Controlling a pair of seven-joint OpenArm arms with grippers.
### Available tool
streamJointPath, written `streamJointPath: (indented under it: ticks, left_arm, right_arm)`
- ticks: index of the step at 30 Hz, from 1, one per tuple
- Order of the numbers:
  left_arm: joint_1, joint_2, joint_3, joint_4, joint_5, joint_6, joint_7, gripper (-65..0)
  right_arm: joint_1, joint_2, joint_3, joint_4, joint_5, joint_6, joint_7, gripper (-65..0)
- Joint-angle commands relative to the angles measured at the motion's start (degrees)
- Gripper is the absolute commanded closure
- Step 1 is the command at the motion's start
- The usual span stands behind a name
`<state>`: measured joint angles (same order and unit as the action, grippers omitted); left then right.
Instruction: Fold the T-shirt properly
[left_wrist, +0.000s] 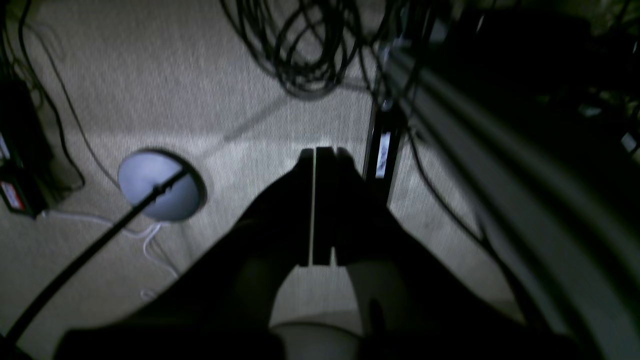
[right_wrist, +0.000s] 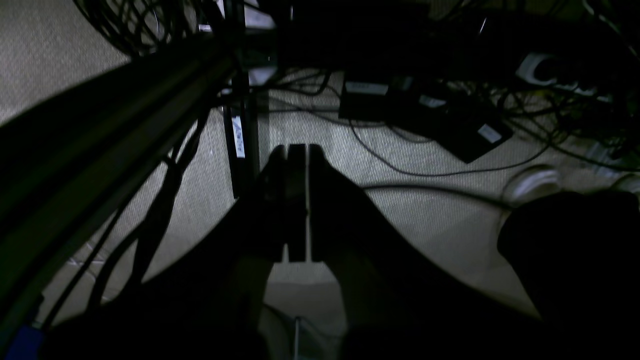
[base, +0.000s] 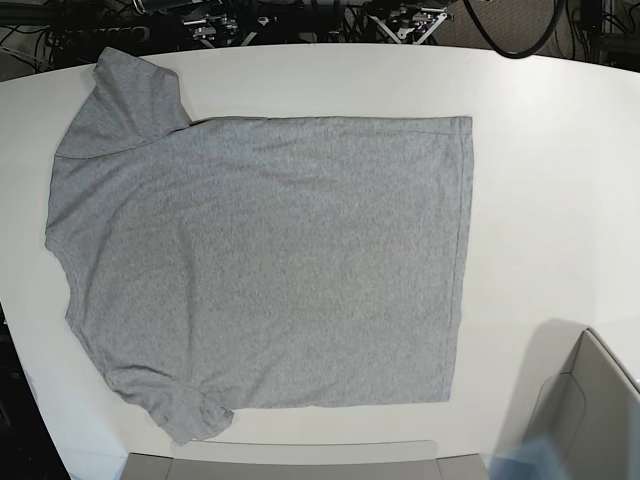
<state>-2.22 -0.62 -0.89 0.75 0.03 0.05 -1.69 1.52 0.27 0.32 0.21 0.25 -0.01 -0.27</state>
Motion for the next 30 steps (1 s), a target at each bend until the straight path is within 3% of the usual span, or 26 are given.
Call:
streamJointPath:
  ticks: [1, 16, 23, 25, 30]
  left_arm:
    - [0.2, 0.1, 0.0, 0.0, 0.3, 0.3, -0.1, 0.0]
    - [0.7, 0.0, 0.2, -0.3, 0.4, 0.2, 0.2, 0.0]
    - [2.4, -2.0, -0.2, 0.1, 0.0, 0.3, -0.6, 0.0]
    - [3.7, -2.8, -0.5, 0.1, -0.1, 0.3, -3.4, 0.0]
    - [10.1, -4.3, -6.2, -0.2, 0.1, 0.1, -22.1, 0.0]
  right_arm:
    - [-0.2, -0.1, 0.1, -0.1, 0.1, 0.4, -0.2, 0.0]
    - [-0.4, 0.0, 0.1, -0.2, 0.0, 0.4, -0.2, 0.0]
    - [-2.3, 1.4, 0.3, 0.3, 0.2, 0.4, 0.7, 0.0]
    - [-3.7, 1.4, 0.3, 0.2, 2.2, 0.4, 5.1, 0.0]
    - [-9.8, 3.2, 0.1, -0.1, 4.5, 0.4, 21.9, 0.0]
